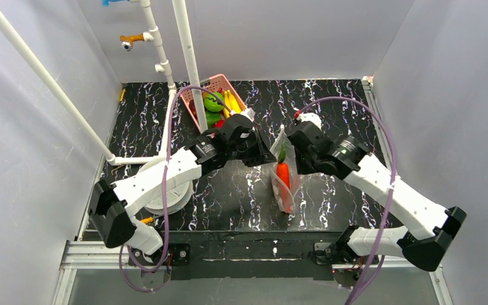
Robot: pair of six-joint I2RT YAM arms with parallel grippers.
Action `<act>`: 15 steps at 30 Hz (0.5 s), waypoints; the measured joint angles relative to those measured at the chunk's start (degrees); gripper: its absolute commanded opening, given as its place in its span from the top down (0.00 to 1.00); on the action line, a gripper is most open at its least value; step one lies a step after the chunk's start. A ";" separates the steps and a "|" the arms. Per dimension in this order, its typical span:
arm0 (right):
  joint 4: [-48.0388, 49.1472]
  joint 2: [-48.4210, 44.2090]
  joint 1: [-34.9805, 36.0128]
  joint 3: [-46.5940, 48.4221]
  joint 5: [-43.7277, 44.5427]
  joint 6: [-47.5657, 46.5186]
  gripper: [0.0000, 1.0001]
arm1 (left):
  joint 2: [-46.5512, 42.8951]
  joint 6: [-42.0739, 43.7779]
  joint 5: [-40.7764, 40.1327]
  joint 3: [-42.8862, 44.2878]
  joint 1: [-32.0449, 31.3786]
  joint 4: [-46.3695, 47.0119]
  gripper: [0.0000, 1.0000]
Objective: Place the food in the zip-top bag and seal the zipper
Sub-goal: Adjust the zipper food storage bag at the center of the board.
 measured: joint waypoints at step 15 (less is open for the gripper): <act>4.07 -6.05 -5.92 -1.75 -0.98 -2.60 0.99 | -0.72 14.75 -3.82 4.70 -1.60 -5.01 0.17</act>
